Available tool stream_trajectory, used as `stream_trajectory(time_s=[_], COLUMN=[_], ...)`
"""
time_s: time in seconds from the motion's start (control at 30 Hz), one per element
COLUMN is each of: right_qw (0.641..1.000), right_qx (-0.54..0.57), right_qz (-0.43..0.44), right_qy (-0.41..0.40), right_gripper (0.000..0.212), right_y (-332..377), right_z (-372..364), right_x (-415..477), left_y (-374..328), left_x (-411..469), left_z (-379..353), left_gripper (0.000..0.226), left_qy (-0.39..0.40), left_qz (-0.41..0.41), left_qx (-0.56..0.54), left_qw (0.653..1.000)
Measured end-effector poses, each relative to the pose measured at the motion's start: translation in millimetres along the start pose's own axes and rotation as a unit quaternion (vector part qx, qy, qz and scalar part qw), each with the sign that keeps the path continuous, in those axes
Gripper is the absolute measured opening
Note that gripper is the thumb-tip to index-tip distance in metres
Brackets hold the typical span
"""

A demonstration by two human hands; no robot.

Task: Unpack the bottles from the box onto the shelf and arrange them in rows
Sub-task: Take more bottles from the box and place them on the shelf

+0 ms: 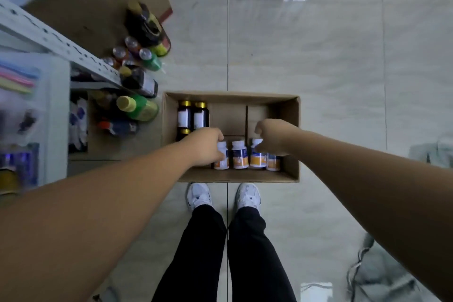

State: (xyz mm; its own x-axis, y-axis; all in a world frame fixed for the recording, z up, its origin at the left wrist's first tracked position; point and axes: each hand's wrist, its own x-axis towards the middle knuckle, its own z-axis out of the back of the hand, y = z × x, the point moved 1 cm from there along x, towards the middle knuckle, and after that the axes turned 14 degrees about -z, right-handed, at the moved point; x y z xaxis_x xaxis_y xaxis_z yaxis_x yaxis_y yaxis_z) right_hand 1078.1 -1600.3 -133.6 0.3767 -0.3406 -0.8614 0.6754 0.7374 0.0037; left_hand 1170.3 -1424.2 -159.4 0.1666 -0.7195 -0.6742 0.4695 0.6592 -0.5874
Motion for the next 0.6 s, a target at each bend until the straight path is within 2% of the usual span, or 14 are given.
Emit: stream_trajectory(time_s=[0.1, 0.17, 0.27, 0.4, 0.53, 0.6], right_qw=[0.999, 0.998, 0.996, 0.991, 0.995, 0.999], right_qx=[-0.012, -0.039, -0.066, -0.114, -0.085, -0.038], right_qz=[0.029, 0.048, 0.057, 0.043, 0.041, 0.035], right_qy=[-0.004, -0.004, -0.028, -0.051, -0.017, -0.007], right_gripper=[0.044, 0.047, 0.050, 0.052, 0.055, 0.053], right_y=[13, 21, 25, 26, 30, 29], right_z=[-38, -62, -91, -108, -104, -99], right_x=[44, 67, 89, 104, 104, 98], left_y=[26, 41, 58, 63, 62, 57], left_x=[42, 62, 80, 86, 90, 88], left_z=[-32, -48, -65, -75, -71, -68], left_gripper=[0.055, 0.061, 0.068, 0.063, 0.063, 0.066], left_qy=[0.026, 0.041, 0.040, 0.019, 0.004, -0.002], left_qz=[-0.045, -0.067, -0.086, -0.098, -0.115, -0.131], left_qx=[0.206, 0.287, 0.343, 0.390, 0.405, 0.384], left_qw=[0.977, 0.955, 0.935, 0.915, 0.907, 0.914])
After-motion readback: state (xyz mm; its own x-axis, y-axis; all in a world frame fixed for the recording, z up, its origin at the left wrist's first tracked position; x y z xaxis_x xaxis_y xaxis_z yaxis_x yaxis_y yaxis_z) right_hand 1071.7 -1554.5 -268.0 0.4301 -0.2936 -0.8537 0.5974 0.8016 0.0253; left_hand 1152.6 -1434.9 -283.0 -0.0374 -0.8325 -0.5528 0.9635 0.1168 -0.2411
